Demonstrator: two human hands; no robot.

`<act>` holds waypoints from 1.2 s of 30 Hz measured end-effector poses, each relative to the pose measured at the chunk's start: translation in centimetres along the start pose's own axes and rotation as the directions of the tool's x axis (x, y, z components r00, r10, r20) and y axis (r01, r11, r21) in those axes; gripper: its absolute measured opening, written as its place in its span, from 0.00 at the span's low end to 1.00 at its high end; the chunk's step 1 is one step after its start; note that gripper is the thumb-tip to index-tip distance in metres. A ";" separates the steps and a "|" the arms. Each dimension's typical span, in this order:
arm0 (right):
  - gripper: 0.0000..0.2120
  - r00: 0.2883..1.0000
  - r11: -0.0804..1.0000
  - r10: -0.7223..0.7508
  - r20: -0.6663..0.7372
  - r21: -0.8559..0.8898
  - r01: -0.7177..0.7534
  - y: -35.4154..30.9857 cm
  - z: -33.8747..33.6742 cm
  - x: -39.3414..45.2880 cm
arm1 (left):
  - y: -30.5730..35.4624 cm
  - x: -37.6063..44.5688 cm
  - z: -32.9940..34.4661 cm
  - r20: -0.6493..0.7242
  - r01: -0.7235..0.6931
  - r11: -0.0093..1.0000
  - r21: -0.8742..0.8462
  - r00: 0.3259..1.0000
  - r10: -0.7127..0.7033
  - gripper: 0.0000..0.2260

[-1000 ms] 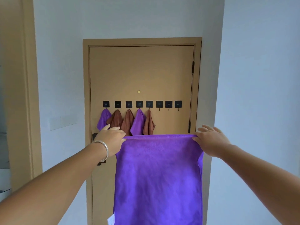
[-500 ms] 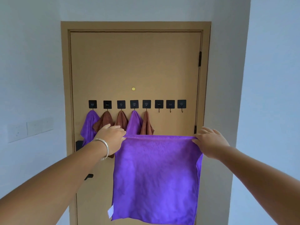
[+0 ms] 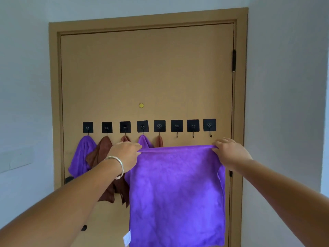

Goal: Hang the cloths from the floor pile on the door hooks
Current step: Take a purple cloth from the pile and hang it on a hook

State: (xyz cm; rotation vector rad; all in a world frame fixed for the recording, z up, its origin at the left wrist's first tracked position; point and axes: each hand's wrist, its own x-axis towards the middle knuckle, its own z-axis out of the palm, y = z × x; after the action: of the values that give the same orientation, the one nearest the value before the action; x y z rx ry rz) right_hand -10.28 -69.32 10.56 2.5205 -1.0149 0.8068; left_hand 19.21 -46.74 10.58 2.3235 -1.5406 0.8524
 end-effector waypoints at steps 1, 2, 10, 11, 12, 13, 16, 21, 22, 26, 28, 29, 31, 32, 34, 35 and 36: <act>0.19 1.000 1.000 0.003 -0.011 0.005 -0.003 0.2 0.6 0.7 | 0.0 0.7 0.5 0.007 0.027 0.999 -0.036 1.000 -0.027 0.13; 0.19 1.000 1.000 0.006 -0.020 0.007 -0.006 0.4 1.3 1.6 | 0.0 1.7 1.1 0.008 0.051 0.996 -0.070 0.999 -0.051 0.13; 0.14 0.988 0.992 0.019 -0.152 0.124 0.000 0.5 4.9 7.9 | -0.7 8.6 5.1 -0.236 -0.056 0.977 -0.205 0.972 0.007 0.14; 0.15 0.986 0.991 0.014 -0.165 0.136 0.008 0.2 4.9 8.3 | -0.7 9.3 5.3 -0.257 -0.088 0.972 -0.219 0.966 0.030 0.16; 0.18 0.986 0.990 0.002 -0.169 0.137 0.021 0.0 5.0 9.0 | -0.9 10.2 5.7 -0.256 -0.127 0.970 -0.205 0.964 0.072 0.20; 0.22 0.987 0.992 -0.017 -0.161 0.124 0.037 -0.2 5.0 9.5 | -1.2 11.2 6.1 -0.246 -0.179 0.972 -0.151 0.959 0.139 0.23; 0.26 0.973 0.982 -0.185 -0.134 -0.056 0.179 -0.4 4.9 11.1 | -2.5 13.9 7.0 -0.247 -0.371 0.924 0.095 0.890 0.382 0.26; 0.24 0.938 0.899 -0.347 -0.017 -0.292 0.327 -0.8 6.1 13.6 | -2.8 16.7 8.2 -0.228 -0.428 0.856 0.292 0.838 0.496 0.29; 0.26 0.952 0.913 -0.305 0.000 -0.283 0.292 -1.1 6.7 14.1 | -2.6 17.4 9.1 -0.198 -0.415 0.868 0.271 0.859 0.472 0.32; 0.28 0.986 0.948 -0.160 0.049 -0.272 0.168 -2.2 8.0 15.5 | -1.2 19.1 10.4 -0.133 -0.321 0.916 0.242 0.924 0.359 0.33; 0.26 0.991 0.952 -0.125 0.056 -0.276 0.136 -2.4 8.3 16.3 | -0.2 19.8 10.4 -0.118 -0.300 0.922 0.244 0.935 0.335 0.28; 0.26 0.992 0.953 -0.111 0.058 -0.277 0.123 -2.5 8.5 16.6 | 0.2 20.1 10.3 -0.107 -0.290 0.924 0.249 0.940 0.324 0.26; 0.24 0.995 0.952 -0.085 0.057 -0.290 0.098 -2.7 8.8 17.3 | 1.1 20.5 10.3 -0.086 -0.257 0.929 0.265 0.954 0.288 0.24; 0.23 0.995 0.950 -0.073 0.063 -0.300 0.089 -2.9 9.0 17.6 | 1.5 20.7 10.4 -0.073 -0.239 0.933 0.271 0.961 0.267 0.22; 0.20 0.995 0.945 -0.060 0.079 -0.315 0.082 -3.3 9.5 17.9 | 2.5 21.0 10.7 -0.047 -0.205 0.940 0.274 0.973 0.225 0.20; 0.19 0.994 0.942 -0.066 0.087 -0.324 0.091 -3.5 9.7 18.0 | 3.0 21.1 10.8 -0.034 -0.188 0.943 0.275 0.978 0.205 0.19; 0.18 0.992 0.934 -0.083 0.091 -0.340 0.110 -3.8 10.0 18.1 | 3.4 21.1 10.9 -0.023 -0.173 0.944 0.280 0.982 0.187 0.17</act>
State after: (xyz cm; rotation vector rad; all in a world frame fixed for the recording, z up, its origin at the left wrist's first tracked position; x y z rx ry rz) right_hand 6.91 -81.02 13.25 2.2903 -0.9523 0.4606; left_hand 25.77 -69.64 13.64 2.3484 -1.7306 1.2341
